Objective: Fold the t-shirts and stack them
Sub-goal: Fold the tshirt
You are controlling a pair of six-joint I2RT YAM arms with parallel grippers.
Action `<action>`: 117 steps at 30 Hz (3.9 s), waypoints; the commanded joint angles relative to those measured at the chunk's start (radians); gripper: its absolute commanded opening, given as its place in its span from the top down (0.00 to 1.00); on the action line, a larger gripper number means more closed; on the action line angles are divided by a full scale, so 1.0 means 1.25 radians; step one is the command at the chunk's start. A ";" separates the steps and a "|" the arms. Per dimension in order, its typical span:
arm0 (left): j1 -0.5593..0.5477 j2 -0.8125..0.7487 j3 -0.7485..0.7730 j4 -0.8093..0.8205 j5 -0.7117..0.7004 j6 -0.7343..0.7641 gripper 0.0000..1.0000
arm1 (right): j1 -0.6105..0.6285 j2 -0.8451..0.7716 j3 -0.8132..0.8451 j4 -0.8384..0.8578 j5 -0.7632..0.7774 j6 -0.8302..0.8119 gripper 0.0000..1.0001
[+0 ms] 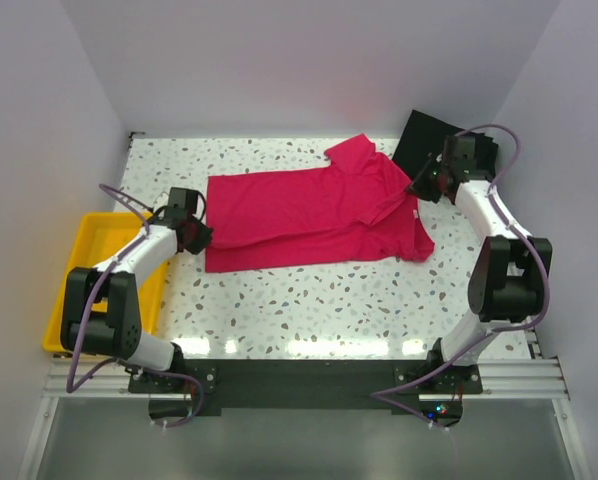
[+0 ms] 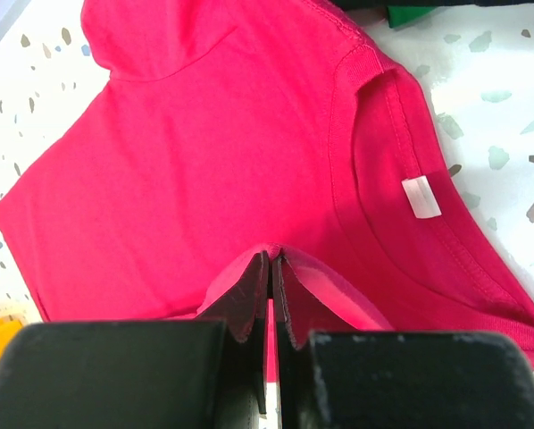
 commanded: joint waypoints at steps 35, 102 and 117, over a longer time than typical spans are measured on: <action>-0.099 -0.139 -0.135 0.138 0.076 0.066 0.71 | 0.094 -0.274 -0.262 -0.054 0.252 -0.035 0.51; -0.097 -0.028 -0.170 0.163 -0.054 0.055 0.70 | 0.071 -0.060 -0.124 -0.121 0.375 -0.130 0.65; -0.102 -0.081 -0.108 0.236 0.021 0.074 0.67 | 0.222 -0.130 -0.227 0.038 0.246 -0.024 0.57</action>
